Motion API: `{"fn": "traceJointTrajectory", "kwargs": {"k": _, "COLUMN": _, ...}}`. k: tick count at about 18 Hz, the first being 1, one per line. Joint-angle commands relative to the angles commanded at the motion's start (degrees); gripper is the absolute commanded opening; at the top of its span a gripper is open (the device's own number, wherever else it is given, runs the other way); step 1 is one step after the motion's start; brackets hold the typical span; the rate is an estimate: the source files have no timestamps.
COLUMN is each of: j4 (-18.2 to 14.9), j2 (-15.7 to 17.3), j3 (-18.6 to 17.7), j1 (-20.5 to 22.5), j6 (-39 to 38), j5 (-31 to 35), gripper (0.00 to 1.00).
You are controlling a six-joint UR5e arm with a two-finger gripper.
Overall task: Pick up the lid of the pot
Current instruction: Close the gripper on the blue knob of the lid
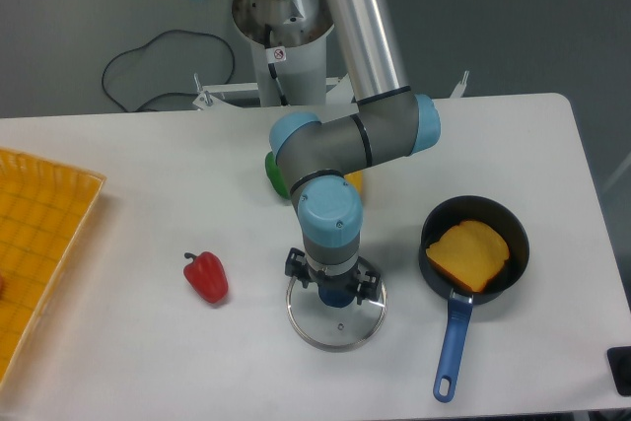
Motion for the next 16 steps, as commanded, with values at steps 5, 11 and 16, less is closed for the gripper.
{"fn": "traceJointTrajectory", "kwargs": {"k": 5, "j4": 0.0, "j2": 0.09, "j3": 0.18, "j1": 0.0, "j6": 0.26, "j5": 0.0, "gripper": 0.97}}
{"fn": "traceJointTrajectory", "kwargs": {"k": 11, "j4": -1.23, "j2": 0.26, "j3": 0.35, "j1": 0.26, "j6": 0.62, "j5": -0.26, "gripper": 0.54}}
{"fn": "traceJointTrajectory", "kwargs": {"k": 16, "j4": -1.84, "j2": 0.61, "j3": 0.53, "j1": 0.35, "j6": 2.1, "j5": -0.18, "gripper": 0.48}}
